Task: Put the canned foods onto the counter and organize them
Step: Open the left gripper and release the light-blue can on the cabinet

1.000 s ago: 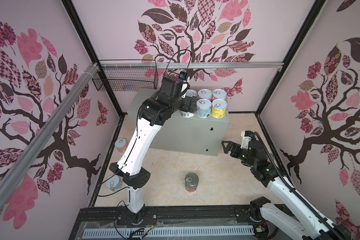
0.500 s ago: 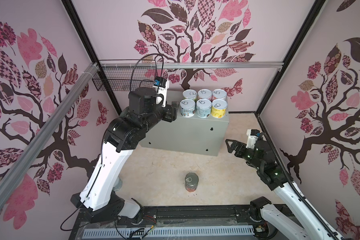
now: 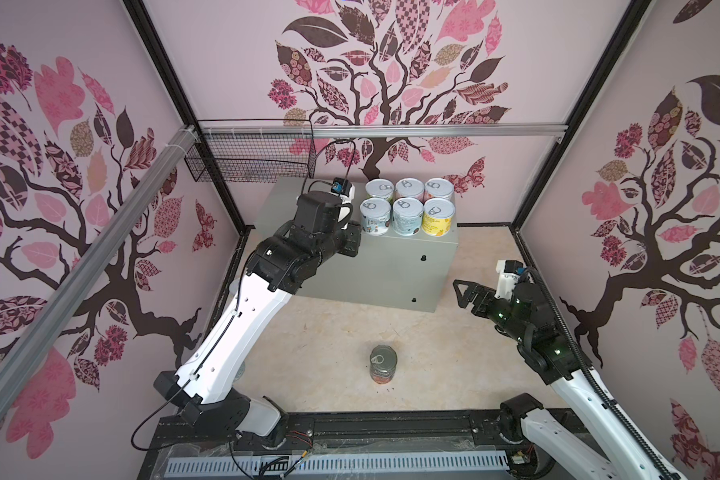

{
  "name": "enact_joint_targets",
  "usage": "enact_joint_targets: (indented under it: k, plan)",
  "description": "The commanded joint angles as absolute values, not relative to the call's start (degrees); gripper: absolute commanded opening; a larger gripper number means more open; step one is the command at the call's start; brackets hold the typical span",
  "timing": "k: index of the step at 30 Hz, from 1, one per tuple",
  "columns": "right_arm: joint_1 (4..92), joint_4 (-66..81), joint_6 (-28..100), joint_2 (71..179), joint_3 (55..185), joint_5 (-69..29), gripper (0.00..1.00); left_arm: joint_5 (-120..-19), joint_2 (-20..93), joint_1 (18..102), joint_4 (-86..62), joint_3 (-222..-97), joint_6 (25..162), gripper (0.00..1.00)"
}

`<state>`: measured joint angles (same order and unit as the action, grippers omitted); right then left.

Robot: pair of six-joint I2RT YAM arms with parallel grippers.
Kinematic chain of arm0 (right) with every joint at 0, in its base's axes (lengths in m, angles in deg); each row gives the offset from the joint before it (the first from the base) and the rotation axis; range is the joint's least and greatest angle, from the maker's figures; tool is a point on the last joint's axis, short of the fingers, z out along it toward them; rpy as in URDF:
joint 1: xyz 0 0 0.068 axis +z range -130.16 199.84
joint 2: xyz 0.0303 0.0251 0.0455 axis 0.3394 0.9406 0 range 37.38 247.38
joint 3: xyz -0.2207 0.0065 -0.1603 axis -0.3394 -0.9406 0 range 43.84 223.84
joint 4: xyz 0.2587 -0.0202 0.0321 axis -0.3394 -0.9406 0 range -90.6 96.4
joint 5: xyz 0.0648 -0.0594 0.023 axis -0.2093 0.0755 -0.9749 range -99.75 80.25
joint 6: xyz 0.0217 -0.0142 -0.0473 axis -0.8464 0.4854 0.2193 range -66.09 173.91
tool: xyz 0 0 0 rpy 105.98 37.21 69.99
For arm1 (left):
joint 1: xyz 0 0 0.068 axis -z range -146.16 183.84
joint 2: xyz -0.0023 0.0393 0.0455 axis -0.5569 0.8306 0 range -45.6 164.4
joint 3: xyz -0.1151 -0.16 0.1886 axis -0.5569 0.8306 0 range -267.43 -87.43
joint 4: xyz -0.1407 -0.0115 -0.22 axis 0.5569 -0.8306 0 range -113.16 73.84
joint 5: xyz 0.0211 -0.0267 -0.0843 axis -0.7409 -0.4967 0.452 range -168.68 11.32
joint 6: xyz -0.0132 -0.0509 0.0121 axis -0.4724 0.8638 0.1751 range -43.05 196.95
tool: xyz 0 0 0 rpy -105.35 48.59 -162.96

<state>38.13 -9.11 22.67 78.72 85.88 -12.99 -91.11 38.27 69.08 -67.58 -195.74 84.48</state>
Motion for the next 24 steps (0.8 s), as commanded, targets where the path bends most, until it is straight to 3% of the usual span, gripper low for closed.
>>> enact_joint_targets:
  k: [1,24]
  plan:
    - [38.04,-8.77,22.98,78.86,86.14,-13.2,1.0,-92.39,39.28,68.91,-65.45,-195.15,84.26,0.44]
    - [38.05,-7.41,23.64,79.74,85.65,-13.88,1.0,-90.12,45.42,68.91,-64.94,-200.66,84.09,0.43]
